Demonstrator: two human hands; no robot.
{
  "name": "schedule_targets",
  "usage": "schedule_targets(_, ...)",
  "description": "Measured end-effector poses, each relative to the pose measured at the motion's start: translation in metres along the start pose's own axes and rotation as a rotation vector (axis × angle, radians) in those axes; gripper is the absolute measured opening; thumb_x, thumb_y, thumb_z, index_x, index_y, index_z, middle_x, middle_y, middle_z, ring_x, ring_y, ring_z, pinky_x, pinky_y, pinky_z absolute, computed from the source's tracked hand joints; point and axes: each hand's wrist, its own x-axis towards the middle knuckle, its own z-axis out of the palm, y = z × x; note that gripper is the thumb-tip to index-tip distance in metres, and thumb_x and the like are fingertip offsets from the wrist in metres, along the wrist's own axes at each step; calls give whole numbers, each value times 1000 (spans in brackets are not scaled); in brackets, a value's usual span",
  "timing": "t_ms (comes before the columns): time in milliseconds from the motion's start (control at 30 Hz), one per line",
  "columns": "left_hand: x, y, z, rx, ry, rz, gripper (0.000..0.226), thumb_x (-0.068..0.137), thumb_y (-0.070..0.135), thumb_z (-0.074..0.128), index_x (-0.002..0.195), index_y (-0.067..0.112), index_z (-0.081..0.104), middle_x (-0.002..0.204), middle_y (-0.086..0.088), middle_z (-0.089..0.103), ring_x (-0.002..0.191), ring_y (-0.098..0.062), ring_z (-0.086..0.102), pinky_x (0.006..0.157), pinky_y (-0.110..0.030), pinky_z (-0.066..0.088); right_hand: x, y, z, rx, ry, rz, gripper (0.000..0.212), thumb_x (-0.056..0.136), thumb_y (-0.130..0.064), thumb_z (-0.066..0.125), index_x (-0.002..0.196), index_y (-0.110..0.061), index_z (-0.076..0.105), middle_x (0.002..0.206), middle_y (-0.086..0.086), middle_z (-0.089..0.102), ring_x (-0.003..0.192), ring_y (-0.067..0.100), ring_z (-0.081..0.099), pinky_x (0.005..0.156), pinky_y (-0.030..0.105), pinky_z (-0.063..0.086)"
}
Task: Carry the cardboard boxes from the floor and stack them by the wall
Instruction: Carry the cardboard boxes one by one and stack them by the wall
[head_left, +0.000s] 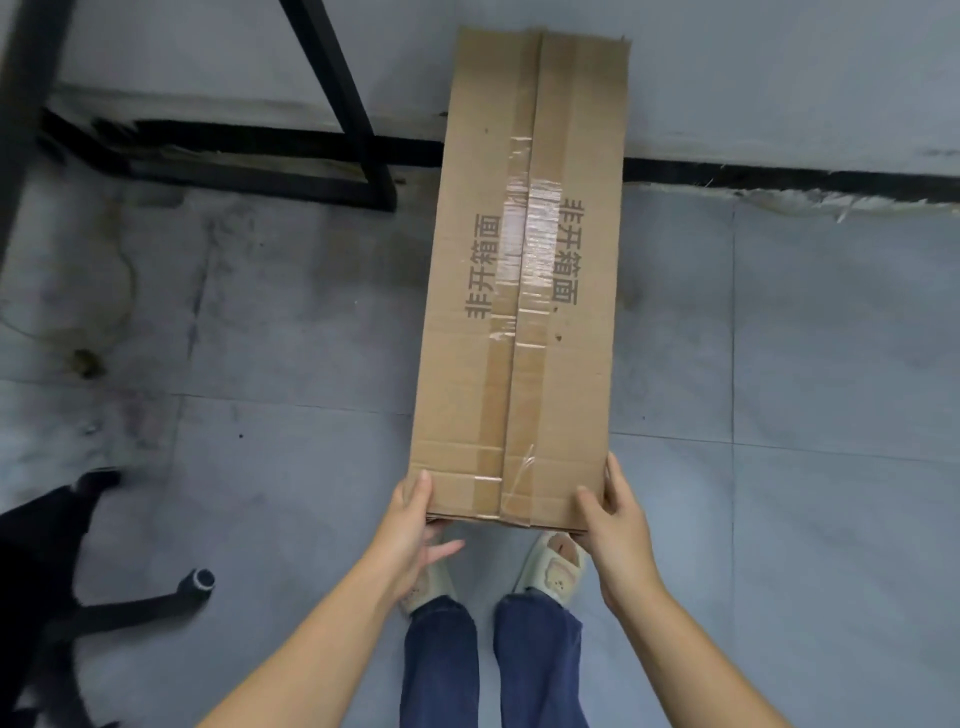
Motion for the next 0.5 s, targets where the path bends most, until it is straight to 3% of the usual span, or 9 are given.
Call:
schedule_targets(167, 18, 54, 39, 82, -9, 90, 27, 104, 30, 34, 128, 22, 39, 138, -2, 47, 119, -29, 53, 90, -39, 42, 44, -51, 1, -57, 31, -82, 60, 94, -3, 44, 148, -26, 33, 144, -2, 49, 127, 20, 49, 110, 48, 37)
schedule_targets(267, 23, 72, 53, 144, -4, 149, 29, 104, 25, 34, 131, 16, 39, 135, -6, 50, 118, -32, 55, 89, -36, 43, 64, -67, 3, -77, 46, -133, 61, 93, -2, 45, 147, -27, 34, 143, -4, 50, 117, 17, 52, 105, 44, 39)
schedule_targets(367, 23, 69, 46, 250, 12, 224, 32, 103, 27, 36, 132, 15, 41, 133, -7, 53, 112, -28, 58, 85, -35, 45, 69, -62, 1, -85, 20, -135, 65, 92, -2, 44, 148, -32, 32, 139, -9, 52, 103, 11, 58, 82, 32, 50)
schedule_targets(433, 25, 68, 40, 307, 25, 252, 35, 103, 31, 37, 134, 16, 41, 133, -7, 54, 111, -25, 58, 85, -35, 46, 70, -58, -1, -103, 3, -127, 67, 92, -1, 43, 148, -35, 30, 137, -11, 53, 91, 5, 59, 72, 27, 49)
schedule_targets(500, 26, 69, 38, 347, 29, 219, 36, 102, 34, 37, 133, 18, 41, 133, -7, 53, 112, -26, 57, 86, -37, 47, 70, -60, -4, -141, -28, -117, 68, 92, -2, 44, 149, -36, 28, 139, -10, 51, 97, 8, 58, 81, 29, 48)
